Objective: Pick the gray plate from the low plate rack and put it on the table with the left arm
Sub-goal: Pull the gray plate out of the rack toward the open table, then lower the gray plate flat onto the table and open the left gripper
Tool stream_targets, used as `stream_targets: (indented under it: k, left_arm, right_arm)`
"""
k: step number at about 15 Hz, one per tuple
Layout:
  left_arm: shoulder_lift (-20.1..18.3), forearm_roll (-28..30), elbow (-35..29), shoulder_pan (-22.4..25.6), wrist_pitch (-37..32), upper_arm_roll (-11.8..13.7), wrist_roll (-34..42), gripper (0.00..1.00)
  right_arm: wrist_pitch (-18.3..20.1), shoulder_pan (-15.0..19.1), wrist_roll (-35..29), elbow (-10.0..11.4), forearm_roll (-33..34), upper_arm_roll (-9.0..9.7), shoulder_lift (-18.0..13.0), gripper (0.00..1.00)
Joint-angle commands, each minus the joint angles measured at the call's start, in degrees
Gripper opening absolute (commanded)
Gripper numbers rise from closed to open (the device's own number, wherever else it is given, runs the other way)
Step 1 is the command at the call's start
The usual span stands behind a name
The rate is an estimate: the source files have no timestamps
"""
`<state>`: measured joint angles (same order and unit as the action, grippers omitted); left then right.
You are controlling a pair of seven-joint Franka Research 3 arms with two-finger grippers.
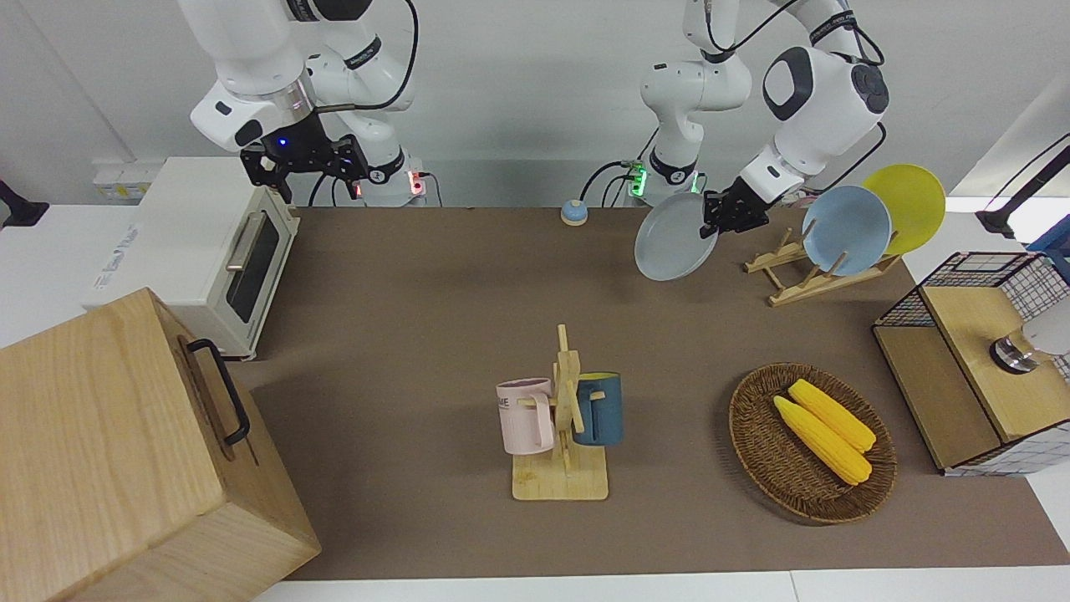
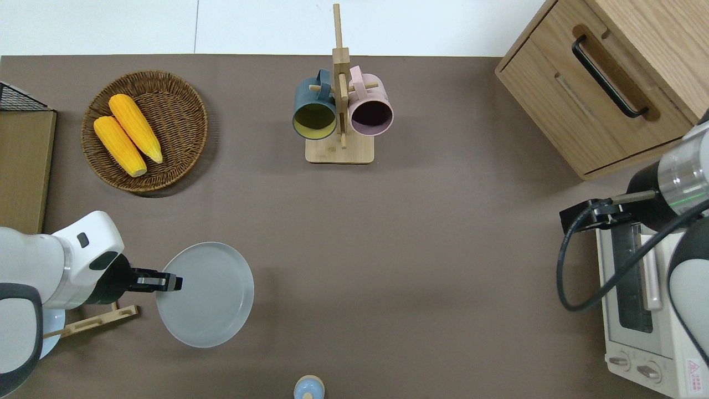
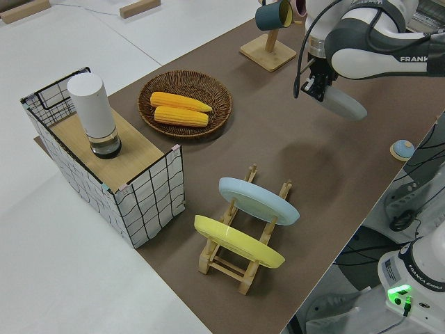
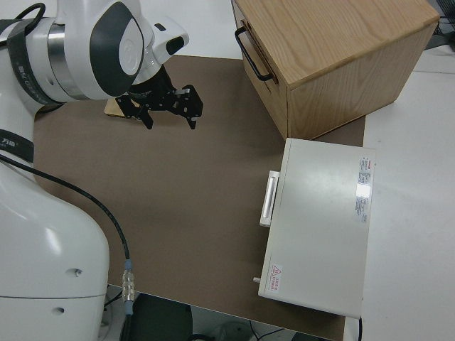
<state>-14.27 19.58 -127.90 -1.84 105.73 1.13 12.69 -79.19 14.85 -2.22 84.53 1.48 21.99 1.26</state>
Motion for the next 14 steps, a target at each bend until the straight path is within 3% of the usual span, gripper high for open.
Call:
stream_targets:
  k: [1,6,11,14]
  left_arm:
    - [-0.4,5.1,-6.1,1.7,5.5,1.8,8.2,0.08]
    - [1.3,8.3,-12.9,2.6,14.3,1.8,12.1,0.09]
    - [3.4,9.1,-13.7,2.8,15.1,1.9,14.0,0.13]
    - [3.6,9.0,-13.5,2.9,15.1,1.9,14.1,0.46]
  right_arm:
    - [0.6,1.3,-0.7,-0.4,0.4,1.21,-0.1,0.983]
    - [0.6,1.3,-0.7,-0.4,0.4,1.13,-0.1,0.983]
    - [0.6,1.3,-0.7,-0.3,0.4,1.21,-0.1,0.983]
    - [0.7,1.3,-0.7,-0.4,0.4,1.13,-0.1,0.983]
